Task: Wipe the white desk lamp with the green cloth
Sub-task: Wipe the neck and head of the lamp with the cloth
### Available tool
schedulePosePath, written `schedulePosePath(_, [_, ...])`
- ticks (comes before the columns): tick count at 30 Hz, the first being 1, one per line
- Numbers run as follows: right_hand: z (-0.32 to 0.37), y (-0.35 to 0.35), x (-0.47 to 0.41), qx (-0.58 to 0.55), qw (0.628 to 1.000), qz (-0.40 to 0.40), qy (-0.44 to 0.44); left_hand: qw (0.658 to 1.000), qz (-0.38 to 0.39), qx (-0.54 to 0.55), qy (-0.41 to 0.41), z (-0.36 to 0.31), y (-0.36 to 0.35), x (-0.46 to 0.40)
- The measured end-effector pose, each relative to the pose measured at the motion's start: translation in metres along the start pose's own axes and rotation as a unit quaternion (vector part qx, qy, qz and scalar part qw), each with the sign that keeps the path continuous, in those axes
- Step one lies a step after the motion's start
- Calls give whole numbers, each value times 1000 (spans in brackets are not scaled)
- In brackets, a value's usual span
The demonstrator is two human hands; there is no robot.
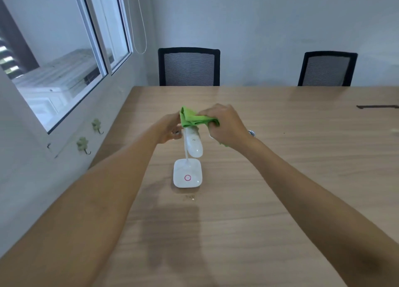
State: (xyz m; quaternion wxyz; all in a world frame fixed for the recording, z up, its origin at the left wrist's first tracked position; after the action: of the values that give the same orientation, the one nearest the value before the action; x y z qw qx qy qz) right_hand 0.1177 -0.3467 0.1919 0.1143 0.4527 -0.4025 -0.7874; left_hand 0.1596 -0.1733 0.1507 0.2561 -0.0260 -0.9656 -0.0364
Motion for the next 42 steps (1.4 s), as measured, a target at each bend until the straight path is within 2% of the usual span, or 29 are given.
schedulePosePath(4, [7, -2, 13, 14, 999, 15, 27, 1000, -1, -10, 8, 0, 1, -3])
schedulePosePath(8, [25, 9, 42, 18, 995, 24, 97, 998, -18, -62, 11, 0, 2, -6])
schedulePosePath(12, [39, 23, 69, 24, 987, 31, 154, 998, -39, -39, 3, 0, 0, -7])
schedulePosePath(15, [42, 31, 78, 31, 982, 5, 188, 999, -40, -29, 5, -2, -1, -4])
schedulePosePath(18, [35, 35, 65, 48, 984, -33, 169, 999, -36, -31, -4, -3, -1, -1])
schedulePosePath(21, [23, 27, 36, 61, 990, -34, 121, 1000, -8, -24, -18, -2, 1, -1])
schedulePosePath(28, [16, 5, -1, 79, 995, 45, 40, 999, 38, -2, -8, 3, 8, -4])
schedulePosePath(30, [21, 3, 2, 71, 994, 61, 50, 999, 49, 5, -2, 3, 9, -5])
schedulePosePath(32, [28, 3, 14, 67, 993, 53, 86, 999, 28, -18, 0, 0, 6, -3])
schedulePosePath(35, [41, 5, 43, 70, 981, 29, 181, 999, -20, -40, 2, -1, 2, -4])
schedulePosePath(38, [52, 11, 66, 80, 961, 9, 264, 999, -19, -31, 14, 0, 1, -5])
schedulePosePath(40, [51, 12, 64, 78, 962, -10, 263, 999, -21, -35, 12, -1, 2, -4])
schedulePosePath(42, [42, 13, 48, 69, 975, -28, 208, 998, -19, -57, -4, -3, 2, -1])
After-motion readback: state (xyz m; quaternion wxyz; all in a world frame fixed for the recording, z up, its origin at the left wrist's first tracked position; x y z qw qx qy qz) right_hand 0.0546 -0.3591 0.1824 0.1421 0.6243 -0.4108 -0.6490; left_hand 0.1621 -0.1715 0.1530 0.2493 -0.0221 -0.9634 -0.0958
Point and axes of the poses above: each hand's wrist, its own x-axis away from the middle knuckle, its own y-axis out of the back of the hand, z = x × y, the point moved 1 cm from there along -x, towards the middle knuckle, and after that the axes turned 12 degrees about y, right-handed, at the moved point
